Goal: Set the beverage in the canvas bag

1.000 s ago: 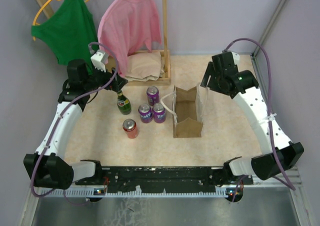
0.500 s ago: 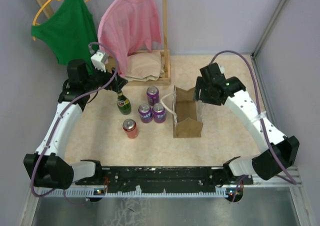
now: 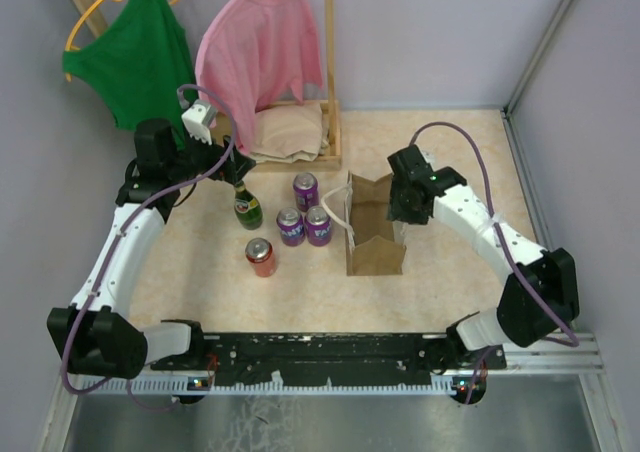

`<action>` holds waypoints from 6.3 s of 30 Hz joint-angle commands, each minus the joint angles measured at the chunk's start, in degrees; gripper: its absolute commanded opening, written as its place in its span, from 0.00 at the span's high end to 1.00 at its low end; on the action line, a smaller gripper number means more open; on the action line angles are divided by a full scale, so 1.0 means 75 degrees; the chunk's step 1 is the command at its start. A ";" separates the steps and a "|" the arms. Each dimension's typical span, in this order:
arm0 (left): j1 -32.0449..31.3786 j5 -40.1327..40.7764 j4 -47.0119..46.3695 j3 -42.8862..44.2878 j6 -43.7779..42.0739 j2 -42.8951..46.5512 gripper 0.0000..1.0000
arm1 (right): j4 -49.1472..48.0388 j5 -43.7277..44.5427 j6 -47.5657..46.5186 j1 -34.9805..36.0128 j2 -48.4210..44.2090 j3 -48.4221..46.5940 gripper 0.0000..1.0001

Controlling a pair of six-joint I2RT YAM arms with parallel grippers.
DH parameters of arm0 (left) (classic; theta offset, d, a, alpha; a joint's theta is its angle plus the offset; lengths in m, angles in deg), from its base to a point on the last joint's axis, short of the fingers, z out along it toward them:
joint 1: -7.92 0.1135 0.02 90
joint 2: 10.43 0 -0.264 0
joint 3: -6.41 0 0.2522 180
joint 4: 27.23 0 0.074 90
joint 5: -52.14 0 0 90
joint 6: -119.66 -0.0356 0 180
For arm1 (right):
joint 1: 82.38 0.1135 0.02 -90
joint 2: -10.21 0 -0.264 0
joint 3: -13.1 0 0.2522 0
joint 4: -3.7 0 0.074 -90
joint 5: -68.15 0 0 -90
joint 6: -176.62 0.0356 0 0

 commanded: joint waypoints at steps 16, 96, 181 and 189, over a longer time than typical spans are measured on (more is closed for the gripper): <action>-0.0026 -0.0137 -0.0148 -0.0002 0.0108 -0.0077 0.05 | 0.0107 -0.0376 0.0328 0.0578 -0.0928 0.1078 0.86; -0.2557 0.0694 0.3061 0.4565 -0.2803 -0.5641 0.12 | 0.0867 0.0528 -0.0048 -0.1079 -0.2336 -0.1380 0.01; -0.5290 -0.0739 0.4469 0.6165 -0.3134 -0.4213 1.00 | 0.0822 0.0254 0.0573 -0.1121 -0.2922 -0.0225 0.01; -0.5486 -0.0464 0.3957 0.5894 -0.2861 -0.4570 1.00 | 0.0927 0.0234 0.0658 -0.1114 -0.3149 -0.0004 0.01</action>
